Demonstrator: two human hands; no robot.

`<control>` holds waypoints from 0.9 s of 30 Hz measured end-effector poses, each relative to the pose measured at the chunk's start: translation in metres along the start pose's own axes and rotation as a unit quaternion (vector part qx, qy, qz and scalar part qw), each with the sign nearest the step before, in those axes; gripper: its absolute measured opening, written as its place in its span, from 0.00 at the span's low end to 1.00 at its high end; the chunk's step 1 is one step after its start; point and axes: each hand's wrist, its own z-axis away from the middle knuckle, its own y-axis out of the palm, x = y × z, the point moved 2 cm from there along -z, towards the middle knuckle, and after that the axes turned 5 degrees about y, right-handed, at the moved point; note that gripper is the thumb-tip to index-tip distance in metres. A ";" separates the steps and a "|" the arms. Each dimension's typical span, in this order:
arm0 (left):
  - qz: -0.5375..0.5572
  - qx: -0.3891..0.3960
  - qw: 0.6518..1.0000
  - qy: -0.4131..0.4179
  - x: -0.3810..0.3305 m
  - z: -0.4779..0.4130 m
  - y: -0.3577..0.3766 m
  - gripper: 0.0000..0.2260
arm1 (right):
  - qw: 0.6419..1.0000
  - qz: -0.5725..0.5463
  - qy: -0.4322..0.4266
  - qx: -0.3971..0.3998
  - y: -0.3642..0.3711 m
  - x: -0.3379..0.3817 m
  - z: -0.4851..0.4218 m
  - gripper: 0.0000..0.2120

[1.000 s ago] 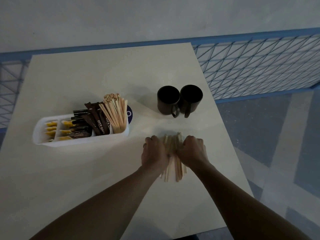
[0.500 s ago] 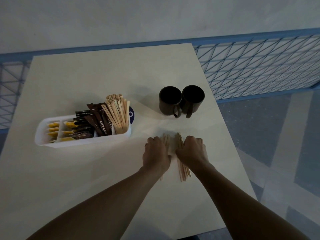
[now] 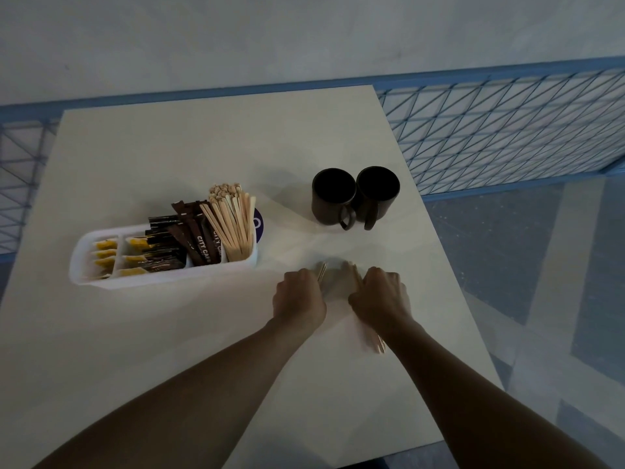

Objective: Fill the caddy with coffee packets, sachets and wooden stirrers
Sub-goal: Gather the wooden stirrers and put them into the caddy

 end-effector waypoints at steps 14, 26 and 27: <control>0.009 0.003 1.000 -0.010 0.008 0.002 0.005 0.13 | 0.999 -0.015 -0.018 0.028 -0.003 0.005 0.000 0.07; 0.041 0.010 0.999 0.011 0.015 -0.004 -0.008 0.11 | 0.997 -0.060 -0.043 0.032 -0.007 0.002 -0.013 0.11; 0.044 0.013 0.999 0.012 0.014 -0.005 -0.011 0.12 | 0.997 -0.062 -0.041 0.035 -0.007 0.001 -0.014 0.12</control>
